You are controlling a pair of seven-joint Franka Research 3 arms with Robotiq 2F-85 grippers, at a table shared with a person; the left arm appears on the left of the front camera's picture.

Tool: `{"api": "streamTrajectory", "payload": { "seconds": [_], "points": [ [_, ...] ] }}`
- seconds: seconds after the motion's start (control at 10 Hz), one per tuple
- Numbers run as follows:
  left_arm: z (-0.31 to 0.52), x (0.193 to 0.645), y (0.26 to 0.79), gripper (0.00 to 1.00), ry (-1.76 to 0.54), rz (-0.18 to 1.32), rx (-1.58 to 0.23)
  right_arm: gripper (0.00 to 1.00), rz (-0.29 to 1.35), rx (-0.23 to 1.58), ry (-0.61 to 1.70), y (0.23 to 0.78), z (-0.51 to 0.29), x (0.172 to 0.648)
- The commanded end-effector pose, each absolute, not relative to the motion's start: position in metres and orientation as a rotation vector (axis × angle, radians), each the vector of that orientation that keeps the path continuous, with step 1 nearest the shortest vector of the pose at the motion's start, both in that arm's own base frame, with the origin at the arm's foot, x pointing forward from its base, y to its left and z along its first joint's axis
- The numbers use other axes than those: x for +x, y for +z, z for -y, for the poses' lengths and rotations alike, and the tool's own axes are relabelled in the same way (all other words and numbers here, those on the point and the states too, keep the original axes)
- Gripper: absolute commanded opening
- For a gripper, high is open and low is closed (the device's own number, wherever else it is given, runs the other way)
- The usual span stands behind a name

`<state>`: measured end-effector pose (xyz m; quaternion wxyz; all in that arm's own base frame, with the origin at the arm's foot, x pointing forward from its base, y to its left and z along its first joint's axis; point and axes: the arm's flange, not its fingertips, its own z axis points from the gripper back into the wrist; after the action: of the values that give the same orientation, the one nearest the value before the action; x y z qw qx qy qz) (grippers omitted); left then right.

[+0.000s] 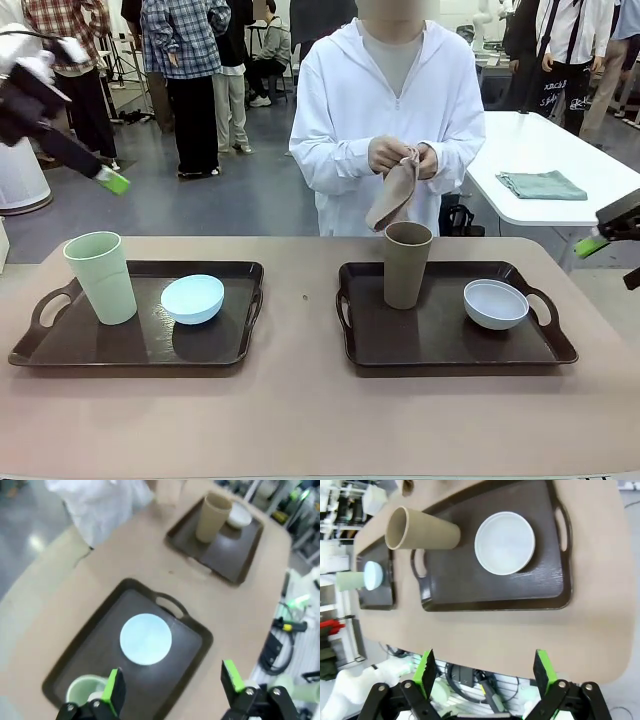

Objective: Set up a tray with a mat and arrange the tableware.
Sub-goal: Pick up the Picnic Bowl and Reusable plastic cup from the Handle tray in front of the human's position and hold them in the air.

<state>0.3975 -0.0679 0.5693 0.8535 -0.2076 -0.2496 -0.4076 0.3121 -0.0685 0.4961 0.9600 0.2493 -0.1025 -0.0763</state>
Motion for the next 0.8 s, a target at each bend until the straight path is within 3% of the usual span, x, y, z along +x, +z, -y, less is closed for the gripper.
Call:
{"api": "streamTrajectory", "payload": {
  "seconds": [0.0, 0.4, 0.7],
  "points": [
    [0.104, 0.411, 0.569, 1.0, -1.023, 0.529, -0.404, 1.0, 0.198, 0.434, -0.171, 0.484, 0.05, 0.318],
    [0.192, 0.423, 0.557, 1.0, -1.152, 0.519, -0.341, 1.0, 0.18, 0.319, -0.197, 0.463, 0.036, 0.334],
    [0.2, 0.415, 0.553, 1.0, -1.155, 0.516, -0.379, 1.0, 0.185, 0.347, -0.171, 0.478, 0.043, 0.34]
  ]
}}
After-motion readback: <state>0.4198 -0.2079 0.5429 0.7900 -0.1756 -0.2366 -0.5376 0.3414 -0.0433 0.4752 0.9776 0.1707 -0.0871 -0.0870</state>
